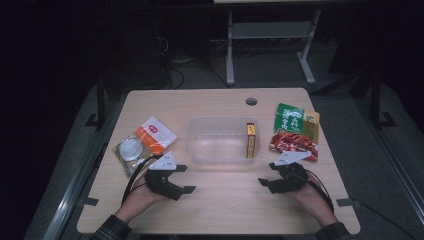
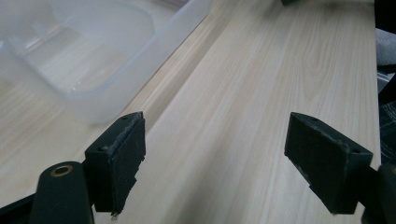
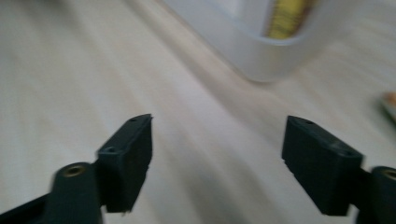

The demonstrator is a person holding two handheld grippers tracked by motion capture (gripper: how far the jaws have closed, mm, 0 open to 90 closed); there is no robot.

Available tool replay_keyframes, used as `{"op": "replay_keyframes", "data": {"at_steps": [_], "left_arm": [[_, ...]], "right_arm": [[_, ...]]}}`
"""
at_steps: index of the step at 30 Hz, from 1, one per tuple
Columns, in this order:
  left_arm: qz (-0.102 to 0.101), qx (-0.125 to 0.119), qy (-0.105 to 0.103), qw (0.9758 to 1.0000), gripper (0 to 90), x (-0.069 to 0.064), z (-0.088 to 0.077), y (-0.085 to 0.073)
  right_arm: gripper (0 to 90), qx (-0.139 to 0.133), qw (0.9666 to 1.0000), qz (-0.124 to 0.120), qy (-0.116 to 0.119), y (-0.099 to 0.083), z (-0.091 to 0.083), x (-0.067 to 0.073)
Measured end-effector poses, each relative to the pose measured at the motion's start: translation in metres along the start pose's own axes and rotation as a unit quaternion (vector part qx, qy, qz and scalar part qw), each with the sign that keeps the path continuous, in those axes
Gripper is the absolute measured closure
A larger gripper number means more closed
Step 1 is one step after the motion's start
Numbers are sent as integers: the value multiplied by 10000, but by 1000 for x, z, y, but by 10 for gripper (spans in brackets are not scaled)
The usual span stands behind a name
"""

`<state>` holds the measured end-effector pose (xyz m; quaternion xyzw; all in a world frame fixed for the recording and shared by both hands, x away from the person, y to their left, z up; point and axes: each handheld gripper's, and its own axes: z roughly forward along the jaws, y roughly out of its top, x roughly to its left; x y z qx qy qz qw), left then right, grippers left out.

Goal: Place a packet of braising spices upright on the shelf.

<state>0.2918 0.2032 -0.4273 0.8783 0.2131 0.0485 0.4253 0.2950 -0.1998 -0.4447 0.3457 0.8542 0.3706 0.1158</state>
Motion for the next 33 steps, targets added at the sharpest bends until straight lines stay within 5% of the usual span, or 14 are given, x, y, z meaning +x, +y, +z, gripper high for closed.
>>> {"op": "replay_keyframes", "data": {"at_steps": [5, 8, 11, 20, 21, 27, 33], "left_arm": [[-70, 272, 34, 9996, 210, -3, -2, -18], [-58, 318, 87, 9994, 210, -4, -6, -24], [-92, 283, 117, 9995, 210, -4, -10, -26], [-62, 397, 192, 9990, 212, -5, -8, -29], [-59, 421, 193, 9989, 212, -5, -7, -29], [-69, 489, 160, 9987, 212, -3, -6, -30], [-61, 566, 126, 9983, 212, -3, -5, -31]], "right_arm": [[460, 29, 9990, 273, -339, 2, -4, -24], [602, -28, 9965, 502, -668, 3, -6, -47], [700, -25, 9924, 717, -997, 2, -9, -63], [751, 157, 9821, 1024, -1572, -8, -15, -104], [834, 223, 9787, 1096, -1721, -13, -18, -113], [898, 333, 9693, 1416, -1980, -29, -29, -137], [899, 590, 9679, 1398, -2004, -37, -24, -143]]}}
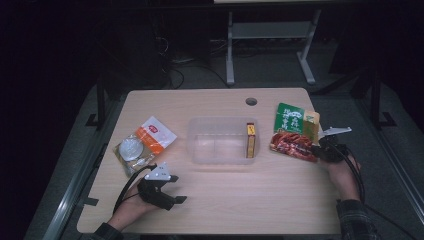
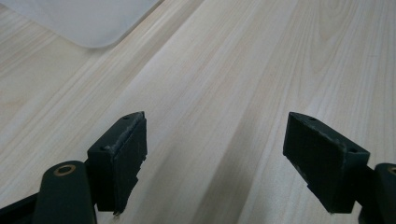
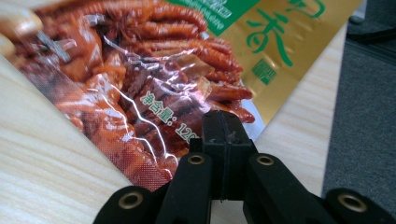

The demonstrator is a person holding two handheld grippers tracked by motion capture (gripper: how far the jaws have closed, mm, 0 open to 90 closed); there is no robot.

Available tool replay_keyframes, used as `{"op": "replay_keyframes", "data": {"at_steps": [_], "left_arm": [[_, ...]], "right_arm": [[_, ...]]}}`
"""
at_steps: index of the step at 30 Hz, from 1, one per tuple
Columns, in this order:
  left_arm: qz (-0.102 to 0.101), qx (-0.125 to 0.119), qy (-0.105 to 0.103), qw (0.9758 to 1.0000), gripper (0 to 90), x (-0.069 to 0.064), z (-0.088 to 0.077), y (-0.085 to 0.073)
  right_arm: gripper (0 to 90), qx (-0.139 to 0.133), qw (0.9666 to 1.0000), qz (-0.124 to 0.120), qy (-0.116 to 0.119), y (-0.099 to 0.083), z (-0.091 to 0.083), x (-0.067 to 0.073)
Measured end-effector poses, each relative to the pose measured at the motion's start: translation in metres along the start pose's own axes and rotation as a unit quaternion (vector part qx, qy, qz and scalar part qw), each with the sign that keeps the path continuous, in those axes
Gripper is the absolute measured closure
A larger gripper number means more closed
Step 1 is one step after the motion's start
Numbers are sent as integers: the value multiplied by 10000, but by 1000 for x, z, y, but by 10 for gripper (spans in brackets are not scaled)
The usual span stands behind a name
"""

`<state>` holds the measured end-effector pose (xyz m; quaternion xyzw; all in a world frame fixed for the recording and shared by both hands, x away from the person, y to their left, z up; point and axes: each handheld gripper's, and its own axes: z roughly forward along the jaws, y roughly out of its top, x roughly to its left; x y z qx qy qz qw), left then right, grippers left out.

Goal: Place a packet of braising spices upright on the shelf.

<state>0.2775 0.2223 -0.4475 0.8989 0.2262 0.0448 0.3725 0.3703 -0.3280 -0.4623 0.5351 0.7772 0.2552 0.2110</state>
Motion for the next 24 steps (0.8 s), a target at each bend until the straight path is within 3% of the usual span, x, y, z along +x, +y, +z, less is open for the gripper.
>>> {"op": "replay_keyframes", "data": {"at_steps": [9, 19, 24], "left_arm": [[-37, 87, -14, 10000, 212, 0, 3, -1], [-43, 94, 13, 9999, 212, 1, 2, -1], [-69, 84, 25, 9999, 212, 1, 1, 0]], "right_arm": [[900, 12, 9993, -165, 326, 3, 3, 9], [900, 6, 9958, -698, 600, 12, 7, 31], [900, -132, 9966, -585, 560, 22, 10, 26]]}}
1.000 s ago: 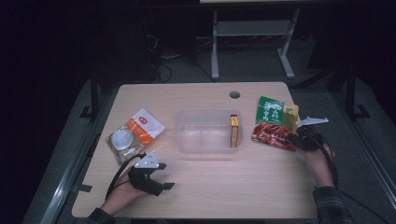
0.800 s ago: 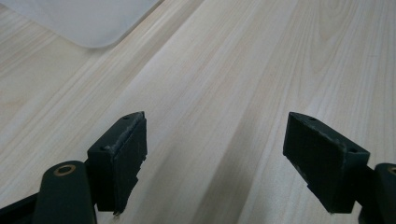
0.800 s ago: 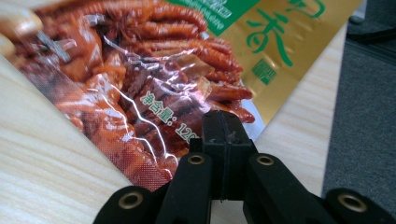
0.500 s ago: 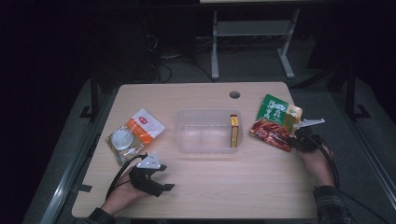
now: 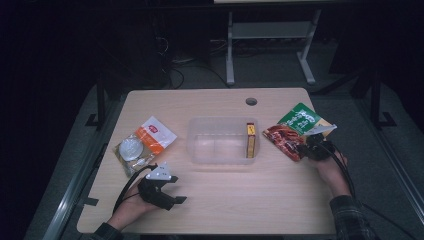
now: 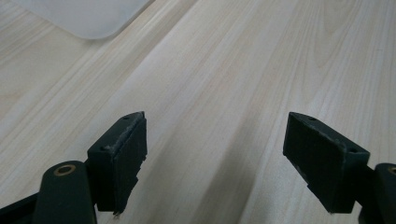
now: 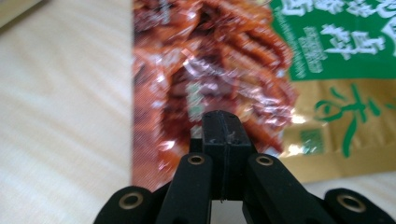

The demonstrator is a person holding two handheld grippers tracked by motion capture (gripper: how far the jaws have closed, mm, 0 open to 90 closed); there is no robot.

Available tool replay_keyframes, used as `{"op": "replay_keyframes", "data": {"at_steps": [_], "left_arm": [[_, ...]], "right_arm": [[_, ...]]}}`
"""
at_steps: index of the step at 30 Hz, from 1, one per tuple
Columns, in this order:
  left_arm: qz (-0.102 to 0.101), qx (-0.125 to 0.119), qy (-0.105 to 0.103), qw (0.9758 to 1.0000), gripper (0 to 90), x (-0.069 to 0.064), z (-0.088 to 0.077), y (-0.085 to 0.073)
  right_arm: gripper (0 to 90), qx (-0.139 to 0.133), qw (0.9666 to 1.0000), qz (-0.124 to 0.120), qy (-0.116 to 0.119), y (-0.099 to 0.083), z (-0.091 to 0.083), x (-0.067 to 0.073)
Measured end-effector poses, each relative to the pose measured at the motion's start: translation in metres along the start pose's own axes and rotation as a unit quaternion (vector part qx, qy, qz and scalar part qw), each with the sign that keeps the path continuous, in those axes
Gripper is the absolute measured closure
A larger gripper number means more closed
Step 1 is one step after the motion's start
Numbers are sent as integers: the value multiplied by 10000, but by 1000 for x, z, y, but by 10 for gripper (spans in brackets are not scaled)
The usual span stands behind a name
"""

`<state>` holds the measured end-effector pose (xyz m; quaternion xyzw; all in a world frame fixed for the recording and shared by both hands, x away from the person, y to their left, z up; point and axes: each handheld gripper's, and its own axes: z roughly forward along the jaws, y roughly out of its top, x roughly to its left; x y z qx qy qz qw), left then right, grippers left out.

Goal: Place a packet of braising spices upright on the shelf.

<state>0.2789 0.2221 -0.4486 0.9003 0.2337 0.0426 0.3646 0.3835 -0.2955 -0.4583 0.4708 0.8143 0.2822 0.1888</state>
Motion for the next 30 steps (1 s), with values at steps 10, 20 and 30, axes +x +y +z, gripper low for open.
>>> {"op": "replay_keyframes", "data": {"at_steps": [10, 20, 30], "left_arm": [[-21, -5, 4, 10000, 212, 2, -1, -1], [-5, 85, -61, 9999, 212, 0, 3, -1], [2, 146, -85, 9999, 212, 0, 4, -2]], "right_arm": [[900, -42, 9997, 4, -245, 36, 24, -15], [900, 190, 9987, -463, -38, 39, 35, -4], [900, 374, 9952, -845, 308, 39, 32, 17]]}}
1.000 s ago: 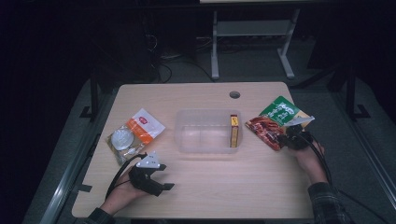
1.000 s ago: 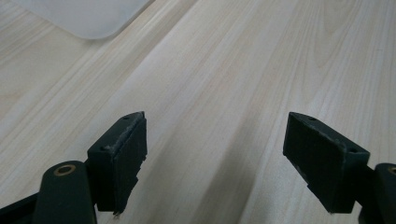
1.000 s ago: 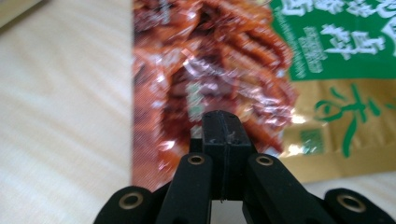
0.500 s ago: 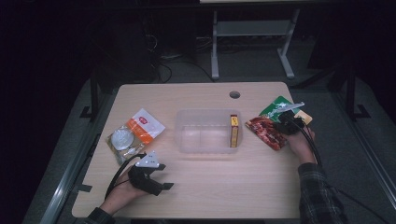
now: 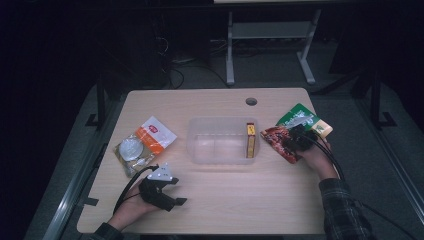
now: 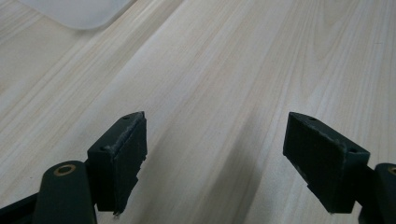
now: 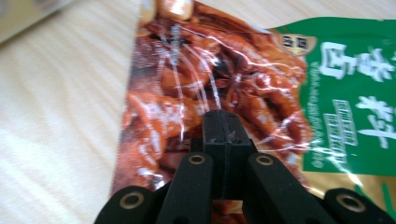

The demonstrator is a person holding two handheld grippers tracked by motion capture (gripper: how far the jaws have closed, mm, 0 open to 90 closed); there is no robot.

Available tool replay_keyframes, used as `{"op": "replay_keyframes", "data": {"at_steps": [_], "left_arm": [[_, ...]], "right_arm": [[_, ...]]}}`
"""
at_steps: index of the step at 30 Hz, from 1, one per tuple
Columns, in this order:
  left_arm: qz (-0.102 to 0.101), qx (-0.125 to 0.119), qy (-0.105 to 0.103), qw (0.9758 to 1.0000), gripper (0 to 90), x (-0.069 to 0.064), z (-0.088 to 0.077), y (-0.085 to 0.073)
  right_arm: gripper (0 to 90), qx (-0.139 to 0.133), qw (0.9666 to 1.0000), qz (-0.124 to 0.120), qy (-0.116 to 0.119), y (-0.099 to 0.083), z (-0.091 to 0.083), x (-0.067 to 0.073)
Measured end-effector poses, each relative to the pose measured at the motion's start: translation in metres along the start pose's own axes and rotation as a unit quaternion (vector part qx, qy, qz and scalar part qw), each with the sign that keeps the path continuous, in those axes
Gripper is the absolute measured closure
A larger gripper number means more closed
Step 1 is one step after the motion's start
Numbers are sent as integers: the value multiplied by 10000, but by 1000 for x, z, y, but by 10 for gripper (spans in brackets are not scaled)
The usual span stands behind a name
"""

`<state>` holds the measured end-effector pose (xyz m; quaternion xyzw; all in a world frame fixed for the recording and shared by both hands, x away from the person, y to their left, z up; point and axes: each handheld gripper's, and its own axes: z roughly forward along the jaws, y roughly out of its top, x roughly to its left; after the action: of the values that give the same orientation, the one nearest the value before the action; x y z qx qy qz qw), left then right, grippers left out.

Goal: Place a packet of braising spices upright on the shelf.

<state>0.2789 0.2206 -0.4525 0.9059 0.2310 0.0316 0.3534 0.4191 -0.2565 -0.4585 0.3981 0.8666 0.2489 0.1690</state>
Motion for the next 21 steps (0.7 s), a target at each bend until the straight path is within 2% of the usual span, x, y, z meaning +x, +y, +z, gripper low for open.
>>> {"op": "replay_keyframes", "data": {"at_steps": [6, 13, 16, 21], "left_arm": [[-22, -13, -26, 10000, 212, -1, 1, 0], [-37, 25, -37, 10000, 212, -2, 2, 0], [-45, 26, -36, 10000, 212, -2, 2, 0], [-51, 26, -38, 10000, 212, -2, 2, 0]], "right_arm": [[900, 2, 9998, -134, 116, 3, 1, 8], [900, 15, 9988, -424, 256, 8, 2, 25], [900, 22, 9975, -621, 338, 12, 2, 35], [900, 23, 9961, -726, 502, 13, 1, 46]]}}
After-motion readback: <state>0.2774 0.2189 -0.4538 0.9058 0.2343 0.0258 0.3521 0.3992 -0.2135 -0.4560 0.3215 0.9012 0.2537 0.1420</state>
